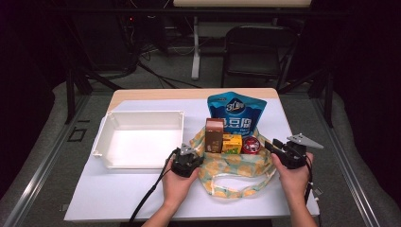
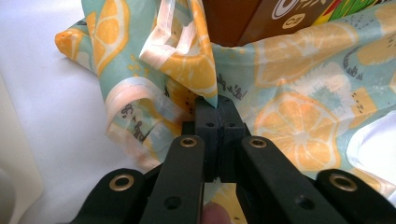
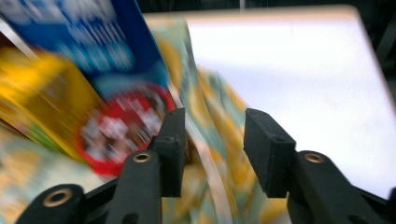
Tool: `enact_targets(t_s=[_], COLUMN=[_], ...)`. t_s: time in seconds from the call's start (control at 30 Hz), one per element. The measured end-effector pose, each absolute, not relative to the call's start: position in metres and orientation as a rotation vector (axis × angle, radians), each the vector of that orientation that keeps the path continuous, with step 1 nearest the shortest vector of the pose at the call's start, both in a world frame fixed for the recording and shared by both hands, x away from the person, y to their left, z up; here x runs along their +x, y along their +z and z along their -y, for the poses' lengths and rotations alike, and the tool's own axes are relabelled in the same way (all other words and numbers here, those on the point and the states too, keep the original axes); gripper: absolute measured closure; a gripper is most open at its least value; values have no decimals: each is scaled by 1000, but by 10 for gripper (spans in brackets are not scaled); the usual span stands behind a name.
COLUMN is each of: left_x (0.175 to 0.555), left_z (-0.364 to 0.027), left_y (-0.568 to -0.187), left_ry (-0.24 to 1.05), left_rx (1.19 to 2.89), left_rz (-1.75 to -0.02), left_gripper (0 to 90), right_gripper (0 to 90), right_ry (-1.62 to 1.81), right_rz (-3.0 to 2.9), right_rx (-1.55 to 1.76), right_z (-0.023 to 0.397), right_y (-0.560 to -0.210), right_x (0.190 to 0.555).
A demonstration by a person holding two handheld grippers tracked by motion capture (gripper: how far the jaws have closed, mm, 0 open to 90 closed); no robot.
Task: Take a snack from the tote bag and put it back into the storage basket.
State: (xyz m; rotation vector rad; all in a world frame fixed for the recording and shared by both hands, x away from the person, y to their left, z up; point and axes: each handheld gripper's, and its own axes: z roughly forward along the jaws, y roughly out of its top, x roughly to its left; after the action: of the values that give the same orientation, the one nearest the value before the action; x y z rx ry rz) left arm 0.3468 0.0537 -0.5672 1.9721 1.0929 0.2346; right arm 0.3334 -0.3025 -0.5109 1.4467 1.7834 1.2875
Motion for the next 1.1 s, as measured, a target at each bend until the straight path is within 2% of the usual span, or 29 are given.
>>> enact_targets(t_s=[0.2, 0.5, 0.6, 0.83, 0.97, 1.1], left_x=[347, 346, 346, 345, 345, 345], left_z=[-54, -55, -55, -54, -54, -53], left_y=[-567, -567, -567, -567, -567, -567], left_ry=[234, 231, 235, 242, 243, 250], left_rx=[1970, 1964, 1961, 1961, 1965, 1964], left_rz=[-1093, -1082, -1084, -1080, -1075, -1074], left_gripper=[899, 900, 900, 900, 900, 900], right_gripper=[532, 483, 489, 590, 542, 537], right_ry=[1345, 1402, 1393, 1363, 1389, 1410], right_rz=[-1813, -1833, -1855, -1889, -1885, -1890], right_rx=[1336, 1297, 1290, 1266, 1292, 1282], right_z=[287, 265, 257, 241, 240, 237], right_y=[-485, -471, -469, -469, -473, -473], right_x=[337, 365, 374, 388, 393, 395])
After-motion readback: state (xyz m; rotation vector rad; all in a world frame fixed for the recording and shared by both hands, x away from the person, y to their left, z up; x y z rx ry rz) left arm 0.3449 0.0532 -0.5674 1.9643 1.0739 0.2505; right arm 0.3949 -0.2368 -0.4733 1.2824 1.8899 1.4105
